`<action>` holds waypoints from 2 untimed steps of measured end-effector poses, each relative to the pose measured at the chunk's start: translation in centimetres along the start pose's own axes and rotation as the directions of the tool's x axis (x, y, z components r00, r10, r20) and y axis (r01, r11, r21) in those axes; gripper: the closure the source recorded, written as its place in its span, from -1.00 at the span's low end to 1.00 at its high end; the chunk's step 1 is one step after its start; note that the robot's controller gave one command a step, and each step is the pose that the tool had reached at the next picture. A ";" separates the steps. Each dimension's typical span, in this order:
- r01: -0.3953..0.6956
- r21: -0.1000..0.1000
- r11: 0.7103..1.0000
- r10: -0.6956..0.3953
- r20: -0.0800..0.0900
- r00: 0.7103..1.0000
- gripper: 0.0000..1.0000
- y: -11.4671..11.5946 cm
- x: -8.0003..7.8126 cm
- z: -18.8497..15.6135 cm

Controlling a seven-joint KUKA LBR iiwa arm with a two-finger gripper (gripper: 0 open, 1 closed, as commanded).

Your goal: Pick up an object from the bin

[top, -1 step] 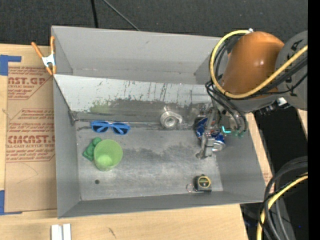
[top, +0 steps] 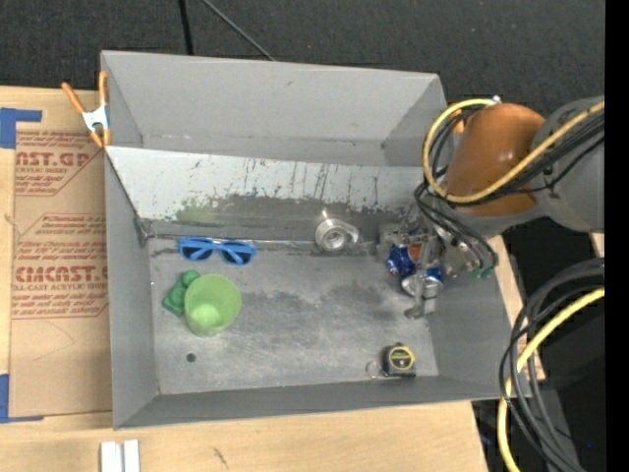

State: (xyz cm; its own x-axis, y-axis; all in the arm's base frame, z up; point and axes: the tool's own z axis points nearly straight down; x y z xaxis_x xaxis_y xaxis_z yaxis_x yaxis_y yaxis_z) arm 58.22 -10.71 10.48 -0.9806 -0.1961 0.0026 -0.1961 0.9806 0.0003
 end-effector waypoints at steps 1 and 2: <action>0.150 -0.003 0.989 -0.150 0.004 0.989 -1.00 -4.7 0.2 2.7; 0.149 -0.002 0.989 -0.149 0.006 0.989 1.00 -4.7 0.2 2.6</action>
Offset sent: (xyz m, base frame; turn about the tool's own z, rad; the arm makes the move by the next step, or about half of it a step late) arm 0.0067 -0.0488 -0.0256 -0.1489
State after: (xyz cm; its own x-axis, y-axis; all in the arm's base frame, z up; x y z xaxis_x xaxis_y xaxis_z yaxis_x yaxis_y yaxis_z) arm 58.96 -15.32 7.90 -0.9404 -0.3400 -0.0031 -0.3400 0.9404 0.0027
